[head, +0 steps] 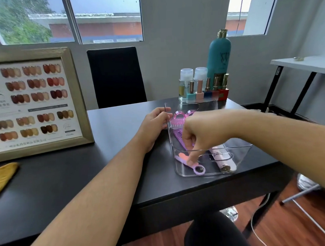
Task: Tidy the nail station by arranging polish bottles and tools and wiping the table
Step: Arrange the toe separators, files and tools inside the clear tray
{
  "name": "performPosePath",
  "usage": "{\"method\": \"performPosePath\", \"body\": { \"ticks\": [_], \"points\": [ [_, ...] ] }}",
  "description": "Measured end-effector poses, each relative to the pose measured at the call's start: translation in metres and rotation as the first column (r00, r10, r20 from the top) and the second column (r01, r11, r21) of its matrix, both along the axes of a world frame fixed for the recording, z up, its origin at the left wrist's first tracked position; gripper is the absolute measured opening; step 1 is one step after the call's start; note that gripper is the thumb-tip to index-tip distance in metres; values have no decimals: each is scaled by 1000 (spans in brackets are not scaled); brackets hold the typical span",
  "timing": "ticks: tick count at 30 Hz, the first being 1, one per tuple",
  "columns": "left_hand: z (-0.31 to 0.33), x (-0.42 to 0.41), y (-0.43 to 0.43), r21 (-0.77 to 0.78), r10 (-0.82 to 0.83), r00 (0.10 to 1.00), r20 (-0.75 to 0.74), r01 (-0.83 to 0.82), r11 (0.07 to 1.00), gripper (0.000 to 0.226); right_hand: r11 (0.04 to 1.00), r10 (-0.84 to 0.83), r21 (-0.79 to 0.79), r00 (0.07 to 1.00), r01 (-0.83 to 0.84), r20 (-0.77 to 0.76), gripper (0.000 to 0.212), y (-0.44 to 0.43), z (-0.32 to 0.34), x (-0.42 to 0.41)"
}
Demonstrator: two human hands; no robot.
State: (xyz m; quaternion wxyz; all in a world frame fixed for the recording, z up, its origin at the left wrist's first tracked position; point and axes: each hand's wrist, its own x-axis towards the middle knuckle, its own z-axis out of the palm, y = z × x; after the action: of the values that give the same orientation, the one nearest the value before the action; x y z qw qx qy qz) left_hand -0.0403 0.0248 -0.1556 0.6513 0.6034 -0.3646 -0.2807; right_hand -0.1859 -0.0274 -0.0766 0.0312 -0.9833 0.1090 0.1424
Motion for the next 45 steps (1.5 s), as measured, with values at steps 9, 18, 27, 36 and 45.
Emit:
{"method": "performPosePath", "body": {
  "ticks": [9, 18, 27, 36, 45],
  "points": [
    [-1, 0, -1, 1, 2, 1000, 6, -2, 1000, 30, 999, 31, 17, 998, -30, -63, 28, 4, -4, 0],
    [-3, 1, -1, -6, -6, 1000, 15, 6, 1000, 28, 990, 62, 132, 997, -57, -37, 23, 1, -6, -1],
    [-3, 2, -1, -1, -11, 1000, 16, 11, 1000, 28, 1000, -7, -10, 998, 8, 60, 20, -26, 8, -3],
    [-2, 2, -1, -18, -18, 1000, -3, 18, 1000, 25, 995, 77, -62, 994, -72, 84, 20, -14, -9, 6],
    [-3, 2, 0, -10, -20, 1000, 23, 20, 1000, 24, 993, 37, 105, 985, -56, 168, 20, -9, -14, 15]
  ]
}}
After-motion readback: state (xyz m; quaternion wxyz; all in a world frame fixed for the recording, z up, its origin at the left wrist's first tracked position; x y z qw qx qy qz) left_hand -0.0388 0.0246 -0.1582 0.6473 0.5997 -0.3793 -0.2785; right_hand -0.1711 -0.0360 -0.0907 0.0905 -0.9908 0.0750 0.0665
